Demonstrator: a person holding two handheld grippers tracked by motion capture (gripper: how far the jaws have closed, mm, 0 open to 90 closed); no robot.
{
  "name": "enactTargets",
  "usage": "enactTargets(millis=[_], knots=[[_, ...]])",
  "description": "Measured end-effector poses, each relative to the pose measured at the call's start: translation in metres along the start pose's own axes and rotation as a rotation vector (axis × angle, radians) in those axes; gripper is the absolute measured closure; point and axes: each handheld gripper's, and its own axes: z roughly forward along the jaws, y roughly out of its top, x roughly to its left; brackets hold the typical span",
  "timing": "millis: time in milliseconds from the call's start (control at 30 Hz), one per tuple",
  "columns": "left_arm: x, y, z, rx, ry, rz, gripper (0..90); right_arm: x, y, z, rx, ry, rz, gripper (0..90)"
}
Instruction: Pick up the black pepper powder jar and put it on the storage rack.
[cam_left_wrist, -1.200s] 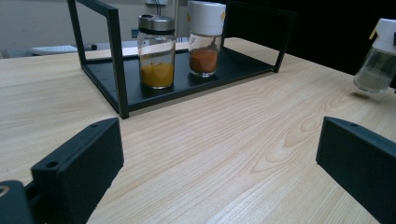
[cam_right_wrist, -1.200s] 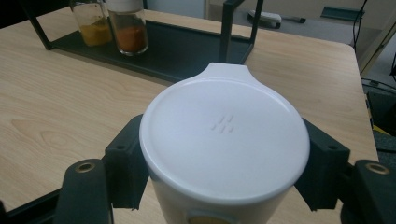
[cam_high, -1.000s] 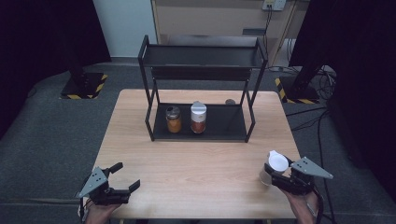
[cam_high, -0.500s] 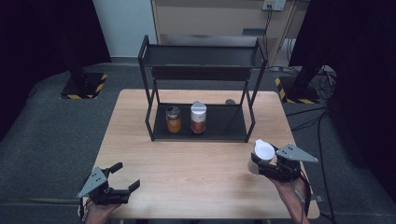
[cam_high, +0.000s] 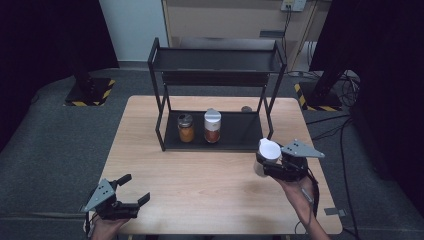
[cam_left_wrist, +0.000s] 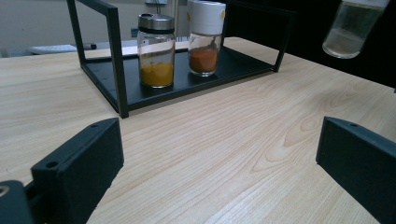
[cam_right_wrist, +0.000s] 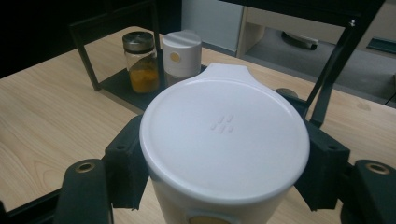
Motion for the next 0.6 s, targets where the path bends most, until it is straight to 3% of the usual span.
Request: enactTargets(millis=[600], knots=[[0.001, 0.0, 0.0, -0.001, -0.003, -0.001, 0.0, 0.001, 0.038, 0.043, 0.003, -0.001, 0.0, 30.9]])
